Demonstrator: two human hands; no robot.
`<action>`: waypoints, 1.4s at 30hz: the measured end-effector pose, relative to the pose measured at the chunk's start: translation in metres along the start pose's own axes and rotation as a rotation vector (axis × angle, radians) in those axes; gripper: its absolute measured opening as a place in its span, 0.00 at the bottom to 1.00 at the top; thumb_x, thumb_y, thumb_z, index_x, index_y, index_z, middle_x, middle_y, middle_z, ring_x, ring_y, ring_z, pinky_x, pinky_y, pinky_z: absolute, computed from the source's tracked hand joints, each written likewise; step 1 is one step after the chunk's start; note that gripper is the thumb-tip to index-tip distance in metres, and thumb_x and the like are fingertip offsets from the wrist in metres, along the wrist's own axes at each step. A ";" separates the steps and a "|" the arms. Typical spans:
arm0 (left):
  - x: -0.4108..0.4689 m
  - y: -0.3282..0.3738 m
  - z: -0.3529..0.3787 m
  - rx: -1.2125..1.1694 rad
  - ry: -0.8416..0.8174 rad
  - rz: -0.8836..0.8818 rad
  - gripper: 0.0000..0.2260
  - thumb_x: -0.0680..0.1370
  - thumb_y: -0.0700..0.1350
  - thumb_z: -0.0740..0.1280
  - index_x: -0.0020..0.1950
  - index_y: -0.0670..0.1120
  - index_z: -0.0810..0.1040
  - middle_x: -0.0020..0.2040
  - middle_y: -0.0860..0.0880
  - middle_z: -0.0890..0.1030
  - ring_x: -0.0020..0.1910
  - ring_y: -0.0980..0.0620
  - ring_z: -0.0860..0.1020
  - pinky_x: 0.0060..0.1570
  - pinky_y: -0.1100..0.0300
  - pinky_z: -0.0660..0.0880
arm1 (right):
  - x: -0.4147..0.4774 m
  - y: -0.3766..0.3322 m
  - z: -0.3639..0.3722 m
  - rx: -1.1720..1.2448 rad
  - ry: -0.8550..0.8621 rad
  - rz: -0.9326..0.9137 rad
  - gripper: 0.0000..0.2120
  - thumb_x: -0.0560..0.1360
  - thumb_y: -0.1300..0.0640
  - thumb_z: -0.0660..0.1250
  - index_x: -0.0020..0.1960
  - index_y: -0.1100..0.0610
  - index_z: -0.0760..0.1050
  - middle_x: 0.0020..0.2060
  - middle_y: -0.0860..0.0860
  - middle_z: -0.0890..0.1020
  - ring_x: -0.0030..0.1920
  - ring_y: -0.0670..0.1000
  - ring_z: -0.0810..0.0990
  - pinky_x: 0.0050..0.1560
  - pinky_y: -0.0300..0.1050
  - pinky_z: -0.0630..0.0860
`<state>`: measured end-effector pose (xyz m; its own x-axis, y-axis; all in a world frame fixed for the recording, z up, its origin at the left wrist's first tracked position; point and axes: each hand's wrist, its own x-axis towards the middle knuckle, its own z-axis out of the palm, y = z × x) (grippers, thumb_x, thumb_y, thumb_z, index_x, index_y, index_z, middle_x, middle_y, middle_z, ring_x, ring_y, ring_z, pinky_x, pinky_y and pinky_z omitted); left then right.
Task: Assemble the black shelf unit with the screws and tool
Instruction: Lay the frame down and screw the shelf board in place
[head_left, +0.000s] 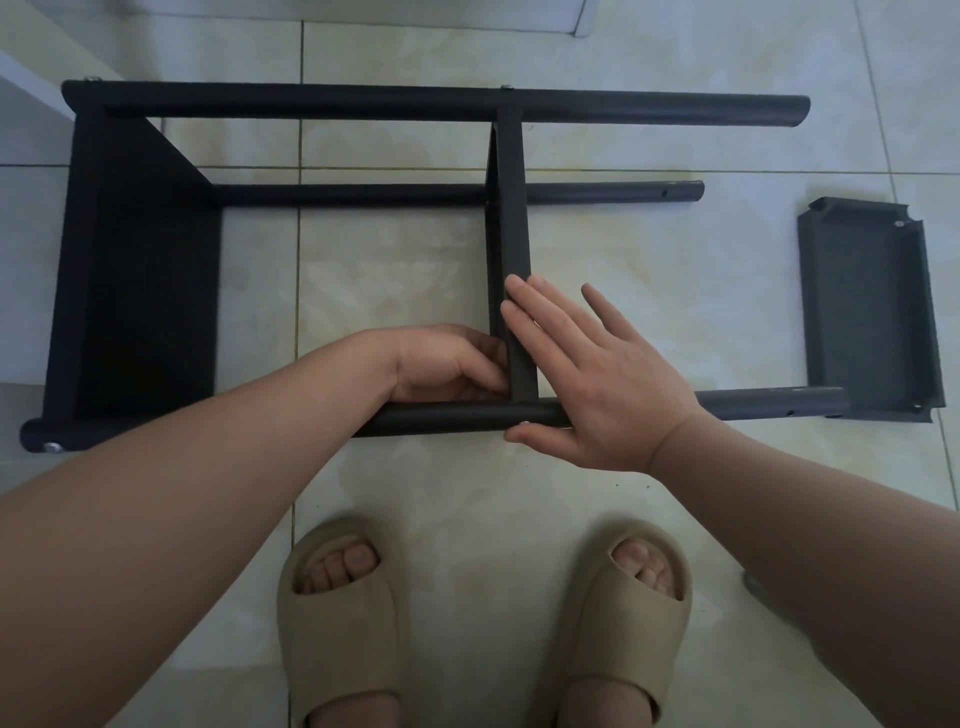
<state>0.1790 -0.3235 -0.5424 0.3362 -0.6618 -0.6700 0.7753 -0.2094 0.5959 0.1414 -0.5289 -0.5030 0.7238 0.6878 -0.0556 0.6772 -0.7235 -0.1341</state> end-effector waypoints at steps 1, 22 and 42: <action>0.000 0.000 0.000 -0.011 -0.002 0.002 0.14 0.78 0.28 0.60 0.62 0.36 0.73 0.49 0.38 0.78 0.44 0.45 0.80 0.49 0.54 0.77 | 0.000 0.000 0.000 -0.001 -0.001 0.001 0.46 0.78 0.29 0.55 0.81 0.63 0.56 0.81 0.57 0.55 0.82 0.56 0.53 0.77 0.64 0.58; -0.001 0.001 -0.001 -0.017 -0.001 0.038 0.09 0.78 0.28 0.60 0.54 0.37 0.74 0.36 0.46 0.81 0.33 0.52 0.82 0.35 0.63 0.77 | 0.000 0.000 -0.001 -0.013 -0.018 0.010 0.46 0.77 0.29 0.55 0.81 0.63 0.56 0.81 0.57 0.54 0.82 0.56 0.53 0.77 0.65 0.58; -0.003 0.001 0.000 0.006 0.015 0.027 0.09 0.78 0.28 0.61 0.54 0.36 0.77 0.41 0.42 0.82 0.38 0.48 0.84 0.40 0.59 0.80 | 0.000 0.000 0.001 -0.017 0.005 0.005 0.46 0.77 0.29 0.55 0.81 0.63 0.57 0.81 0.57 0.55 0.81 0.56 0.54 0.77 0.64 0.59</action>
<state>0.1784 -0.3222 -0.5402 0.3653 -0.6566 -0.6598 0.7626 -0.1953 0.6166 0.1412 -0.5288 -0.5042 0.7274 0.6843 -0.0516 0.6761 -0.7275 -0.1168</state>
